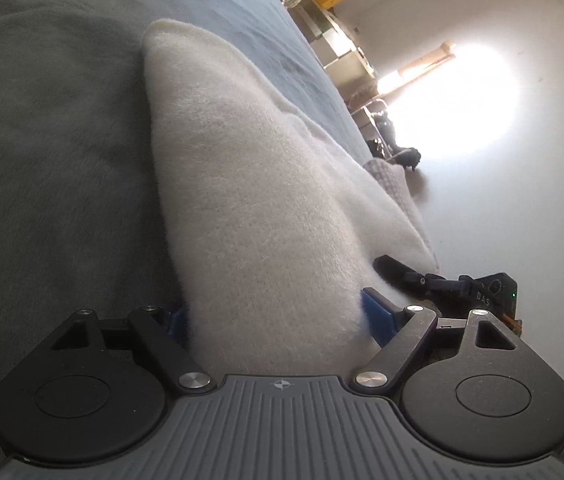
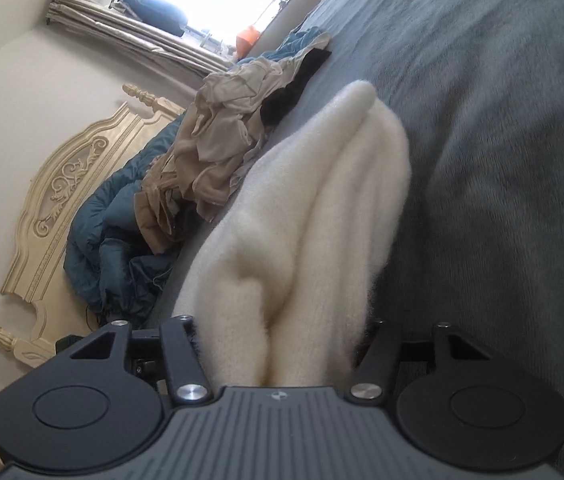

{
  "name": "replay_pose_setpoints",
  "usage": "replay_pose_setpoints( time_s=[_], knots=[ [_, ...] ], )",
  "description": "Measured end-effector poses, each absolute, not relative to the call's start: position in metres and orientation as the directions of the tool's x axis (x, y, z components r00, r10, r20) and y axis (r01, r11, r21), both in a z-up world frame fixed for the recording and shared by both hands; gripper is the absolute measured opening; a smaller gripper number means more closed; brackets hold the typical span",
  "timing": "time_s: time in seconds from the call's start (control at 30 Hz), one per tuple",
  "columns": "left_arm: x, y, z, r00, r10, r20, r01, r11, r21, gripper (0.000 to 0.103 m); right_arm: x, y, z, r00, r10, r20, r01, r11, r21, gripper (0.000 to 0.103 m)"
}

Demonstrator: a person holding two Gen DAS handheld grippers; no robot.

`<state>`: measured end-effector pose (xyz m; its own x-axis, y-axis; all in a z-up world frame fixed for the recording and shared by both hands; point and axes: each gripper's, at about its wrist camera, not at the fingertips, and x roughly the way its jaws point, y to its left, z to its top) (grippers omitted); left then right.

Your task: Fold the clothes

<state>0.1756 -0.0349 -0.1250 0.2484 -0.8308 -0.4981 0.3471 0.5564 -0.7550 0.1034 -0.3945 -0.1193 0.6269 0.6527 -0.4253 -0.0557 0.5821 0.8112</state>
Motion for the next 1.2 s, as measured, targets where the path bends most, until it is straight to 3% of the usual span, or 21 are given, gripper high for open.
replay_pose_setpoints(
  time_s=[0.1,0.23,0.4,0.5,0.6,0.7,0.77,0.93,1.1,1.2],
  knots=[
    [0.167,-0.031,-0.133,0.25,-0.82,-0.515,0.366,0.573,-0.733,0.083,0.091,-0.392,-0.126,0.609,0.636,-0.474,-0.038,0.62,0.783,0.071],
    [0.185,-0.031,-0.127,0.225,-0.836,-0.5,0.346,0.549,-0.761,0.084,0.091,-0.398,-0.112,0.62,0.599,-0.507,-0.02,0.658,0.753,0.075],
    [0.196,-0.035,-0.129,0.2,-0.838,-0.508,0.351,0.545,-0.761,0.085,0.09,-0.389,-0.077,0.638,0.468,-0.612,-0.085,0.832,0.548,0.078],
    [0.19,-0.032,-0.135,0.213,-0.847,-0.487,0.364,0.531,-0.765,0.086,0.087,-0.393,-0.059,0.687,0.387,-0.616,-0.08,0.882,0.465,0.082],
    [0.185,-0.029,-0.144,0.227,-0.861,-0.454,0.359,0.508,-0.783,0.087,0.102,-0.41,-0.057,0.731,0.39,-0.559,-0.043,0.845,0.533,0.083],
    [0.184,-0.029,-0.148,0.232,-0.868,-0.439,0.368,0.496,-0.787,0.088,0.143,-0.413,-0.068,0.742,0.369,-0.561,0.015,0.826,0.563,0.082],
    [0.181,-0.029,-0.148,0.235,-0.869,-0.436,0.382,0.495,-0.78,0.088,0.171,-0.415,-0.083,0.733,0.403,-0.548,0.026,0.789,0.614,0.075],
    [0.175,-0.029,-0.147,0.253,-0.864,-0.435,0.413,0.503,-0.759,0.088,0.208,-0.415,-0.107,0.734,0.442,-0.515,0.027,0.739,0.673,0.029],
    [0.171,-0.039,-0.142,0.268,-0.855,-0.445,0.435,0.519,-0.735,0.089,0.191,-0.397,-0.077,0.811,0.416,-0.411,-0.137,0.818,0.559,0.025],
    [0.17,-0.043,-0.14,0.272,-0.849,-0.452,0.441,0.528,-0.726,0.09,0.2,-0.408,-0.096,0.8,0.434,-0.413,-0.108,0.782,0.614,0.025]
  ],
)
